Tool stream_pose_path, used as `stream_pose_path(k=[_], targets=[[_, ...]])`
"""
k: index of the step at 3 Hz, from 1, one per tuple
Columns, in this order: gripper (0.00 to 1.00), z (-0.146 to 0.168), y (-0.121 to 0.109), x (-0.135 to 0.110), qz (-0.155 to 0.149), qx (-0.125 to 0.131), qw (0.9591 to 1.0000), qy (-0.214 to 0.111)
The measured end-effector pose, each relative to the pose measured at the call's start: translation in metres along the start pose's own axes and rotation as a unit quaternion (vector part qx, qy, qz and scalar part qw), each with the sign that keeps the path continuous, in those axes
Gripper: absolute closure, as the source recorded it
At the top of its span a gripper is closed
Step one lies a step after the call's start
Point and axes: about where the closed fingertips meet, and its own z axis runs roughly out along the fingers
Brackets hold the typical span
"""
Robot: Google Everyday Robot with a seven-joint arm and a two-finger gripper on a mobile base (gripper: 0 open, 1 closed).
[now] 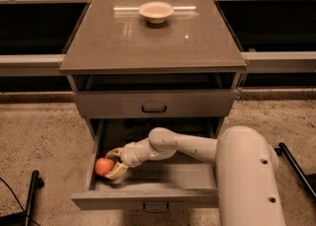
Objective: Pick apple from middle drawer and place on counter
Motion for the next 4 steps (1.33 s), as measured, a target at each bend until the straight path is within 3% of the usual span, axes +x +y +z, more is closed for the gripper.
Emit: stream_pose_path(k=[2, 4], targets=[[0.58, -0.002, 0.0, -0.006, -0.008, -0.006, 0.9999, -0.006], [0.34, 0.0, -0.001, -0.018, -0.023, -0.017, 0.9995, -0.012]])
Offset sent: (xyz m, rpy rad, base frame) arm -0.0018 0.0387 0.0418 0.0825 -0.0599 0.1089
